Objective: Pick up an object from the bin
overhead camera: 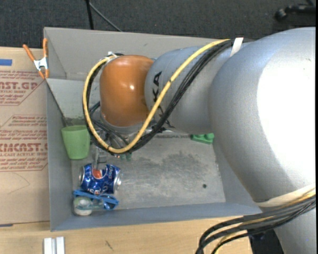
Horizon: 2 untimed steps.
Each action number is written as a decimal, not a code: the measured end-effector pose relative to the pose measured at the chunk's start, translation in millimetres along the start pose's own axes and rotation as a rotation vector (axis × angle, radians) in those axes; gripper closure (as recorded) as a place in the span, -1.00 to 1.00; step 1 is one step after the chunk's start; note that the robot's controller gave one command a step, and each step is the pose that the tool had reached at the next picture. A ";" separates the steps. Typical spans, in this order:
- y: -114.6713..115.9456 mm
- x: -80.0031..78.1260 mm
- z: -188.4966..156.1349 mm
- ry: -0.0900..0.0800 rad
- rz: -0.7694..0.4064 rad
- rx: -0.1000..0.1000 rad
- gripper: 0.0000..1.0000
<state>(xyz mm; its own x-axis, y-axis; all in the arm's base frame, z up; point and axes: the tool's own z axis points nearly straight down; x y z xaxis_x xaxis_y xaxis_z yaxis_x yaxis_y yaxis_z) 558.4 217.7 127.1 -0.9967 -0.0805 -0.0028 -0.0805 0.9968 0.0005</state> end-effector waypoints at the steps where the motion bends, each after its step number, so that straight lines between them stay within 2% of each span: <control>1: -66.0 22.5 -54.7 -0.002 -0.299 0.002 1.00; 2: -63.7 23.4 -53.5 0.001 -0.301 -0.001 -1.00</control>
Offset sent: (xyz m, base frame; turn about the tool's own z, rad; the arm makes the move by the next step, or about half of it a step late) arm -0.0186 -0.0662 0.0535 -0.3014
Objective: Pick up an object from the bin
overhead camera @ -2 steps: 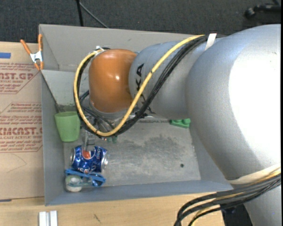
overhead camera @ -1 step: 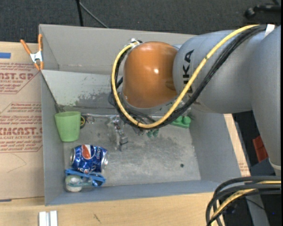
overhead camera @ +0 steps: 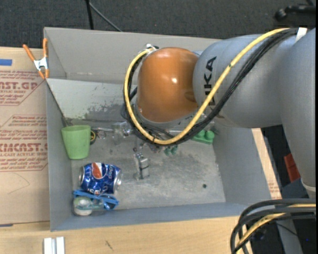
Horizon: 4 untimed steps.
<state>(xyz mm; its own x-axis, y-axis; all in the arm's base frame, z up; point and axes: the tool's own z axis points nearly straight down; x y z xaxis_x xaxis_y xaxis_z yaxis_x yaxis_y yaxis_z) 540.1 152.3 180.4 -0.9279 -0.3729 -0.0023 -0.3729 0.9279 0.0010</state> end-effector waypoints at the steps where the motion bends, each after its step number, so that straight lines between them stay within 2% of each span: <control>1: 33.1 25.0 111.8 0.001 -0.316 -0.001 -1.00; 2: 32.8 23.9 108.9 0.000 -0.315 -0.001 1.00; 3: -1.7 13.7 107.9 -0.005 -0.319 -0.001 1.00; 4: -21.7 3.0 -42.6 -0.009 -0.268 0.004 1.00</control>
Offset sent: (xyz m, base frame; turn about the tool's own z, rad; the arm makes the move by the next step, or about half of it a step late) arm -0.0349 0.0205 -0.1104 -0.3157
